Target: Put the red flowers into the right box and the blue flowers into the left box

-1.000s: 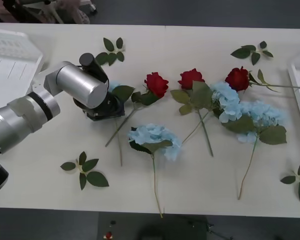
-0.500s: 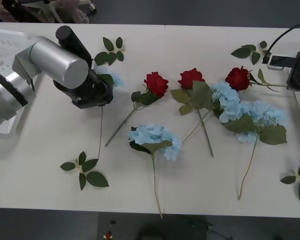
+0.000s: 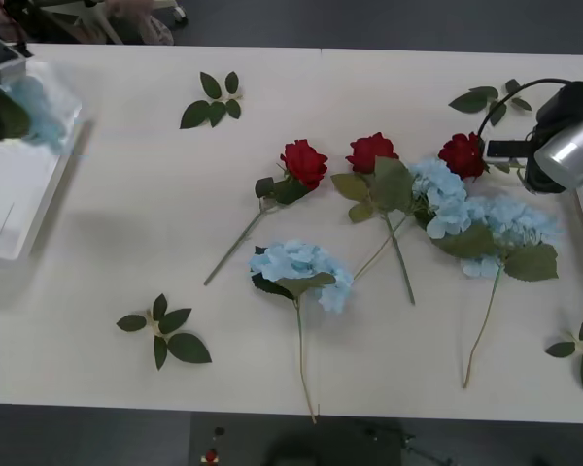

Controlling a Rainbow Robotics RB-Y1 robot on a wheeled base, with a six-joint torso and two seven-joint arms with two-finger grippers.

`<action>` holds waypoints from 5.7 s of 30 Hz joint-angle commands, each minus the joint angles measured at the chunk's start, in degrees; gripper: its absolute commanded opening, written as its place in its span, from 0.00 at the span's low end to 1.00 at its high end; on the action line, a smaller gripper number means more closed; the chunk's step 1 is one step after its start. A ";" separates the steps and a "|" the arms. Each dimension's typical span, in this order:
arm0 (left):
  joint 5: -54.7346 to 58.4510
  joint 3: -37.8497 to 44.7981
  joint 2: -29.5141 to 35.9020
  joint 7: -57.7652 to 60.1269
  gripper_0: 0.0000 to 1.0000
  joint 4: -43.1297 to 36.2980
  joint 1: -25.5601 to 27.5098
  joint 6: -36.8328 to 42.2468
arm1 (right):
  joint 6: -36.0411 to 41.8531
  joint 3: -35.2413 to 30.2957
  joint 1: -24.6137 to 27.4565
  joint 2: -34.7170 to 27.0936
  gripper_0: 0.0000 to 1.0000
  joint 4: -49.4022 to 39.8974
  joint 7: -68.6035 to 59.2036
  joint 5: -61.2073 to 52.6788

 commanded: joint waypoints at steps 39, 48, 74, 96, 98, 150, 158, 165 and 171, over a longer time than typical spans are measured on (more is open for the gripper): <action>9.94 4.60 -21.24 -1.66 0.93 1.10 6.45 -32.36 | 12.10 -32.90 -5.28 0.73 0.00 19.10 -6.85 -21.25; 2.64 -8.41 -31.35 -1.05 0.93 13.67 -5.41 -35.97 | 19.39 -40.11 -5.28 -8.94 0.00 28.33 -14.76 -22.39; 0.62 -28.27 -41.63 -1.31 0.11 33.00 -9.28 -55.83 | -7.33 -27.80 -5.28 -3.58 0.83 41.95 -22.94 -16.50; 3.44 -17.46 -36.44 -0.17 0.00 25.36 -9.28 -55.57 | 28.09 -34.84 1.49 -13.42 0.94 9.96 -36.03 -52.28; 7.22 -14.30 -34.42 0.01 0.00 21.49 -9.19 -54.51 | 26.16 -34.84 5.88 -15.35 0.95 4.07 -36.38 -57.55; 16.09 1.52 -41.28 0.98 0.00 -8.39 2.59 -76.49 | -7.06 -56.81 47.10 16.20 0.94 -51.21 18.11 -75.13; 16.09 1.52 -41.28 0.98 0.00 -8.39 2.59 -76.49 | -4.69 -56.81 39.89 27.63 0.95 -44.27 21.01 -69.77; 16.09 1.52 -41.28 0.98 0.00 -8.39 2.59 -76.49 | -3.55 -55.75 34.71 30.35 0.75 -41.19 21.10 -66.43; 16.09 1.52 -41.28 0.98 0.00 -8.39 2.59 -76.49 | -3.46 -54.70 34.00 30.35 0.16 -41.19 21.01 -66.95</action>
